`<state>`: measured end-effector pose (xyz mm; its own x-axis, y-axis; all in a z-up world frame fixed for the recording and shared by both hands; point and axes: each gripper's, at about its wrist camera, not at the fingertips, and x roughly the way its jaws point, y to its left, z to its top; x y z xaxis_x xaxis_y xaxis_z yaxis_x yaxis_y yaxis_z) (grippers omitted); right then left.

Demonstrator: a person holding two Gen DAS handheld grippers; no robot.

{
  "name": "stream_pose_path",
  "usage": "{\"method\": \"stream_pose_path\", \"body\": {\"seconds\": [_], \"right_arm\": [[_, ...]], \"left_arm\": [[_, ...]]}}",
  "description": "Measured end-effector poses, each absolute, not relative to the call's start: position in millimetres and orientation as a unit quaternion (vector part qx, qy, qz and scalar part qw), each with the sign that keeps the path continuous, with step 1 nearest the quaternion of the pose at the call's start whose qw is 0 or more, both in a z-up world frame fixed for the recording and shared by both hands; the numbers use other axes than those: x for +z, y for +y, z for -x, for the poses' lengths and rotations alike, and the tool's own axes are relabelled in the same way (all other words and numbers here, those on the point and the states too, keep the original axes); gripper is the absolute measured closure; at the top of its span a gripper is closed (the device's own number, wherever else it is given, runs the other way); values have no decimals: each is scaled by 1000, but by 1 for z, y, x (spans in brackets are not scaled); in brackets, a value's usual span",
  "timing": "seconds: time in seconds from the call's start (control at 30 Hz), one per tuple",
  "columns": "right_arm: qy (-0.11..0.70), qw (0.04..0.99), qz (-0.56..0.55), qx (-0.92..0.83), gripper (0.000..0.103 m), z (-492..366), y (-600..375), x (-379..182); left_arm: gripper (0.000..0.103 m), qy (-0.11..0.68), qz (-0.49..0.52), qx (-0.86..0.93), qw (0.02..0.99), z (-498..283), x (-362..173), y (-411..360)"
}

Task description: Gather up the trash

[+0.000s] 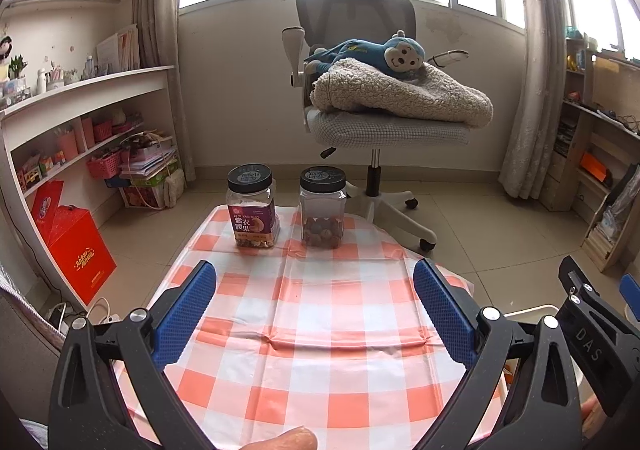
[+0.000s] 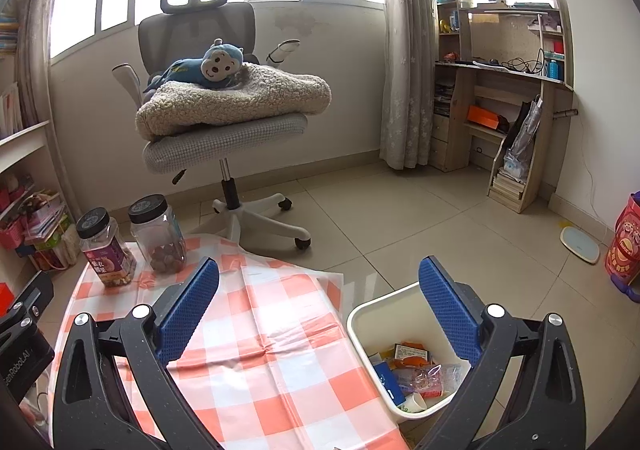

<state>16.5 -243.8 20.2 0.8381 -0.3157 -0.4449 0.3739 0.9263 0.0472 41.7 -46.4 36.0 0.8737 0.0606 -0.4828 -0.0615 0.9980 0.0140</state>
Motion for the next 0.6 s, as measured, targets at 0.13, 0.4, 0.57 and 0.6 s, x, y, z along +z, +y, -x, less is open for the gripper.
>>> {"method": "stream_pose_path", "body": {"seconds": [0.13,0.4,0.57,0.6], "right_arm": [[218,958,-64,-174,7,-18,-239,20],[213,961,-65,-164,7,-21,-232,20],[210,963,-63,-159,7,-21,-229,21],[209,963,-62,-159,7,-21,-228,21]], "left_arm": [[7,247,8,34,968,-43,36,-42],[7,242,16,40,969,-45,35,-34],[7,243,17,40,969,-45,35,-33],[7,243,17,40,969,-45,35,-33]]}}
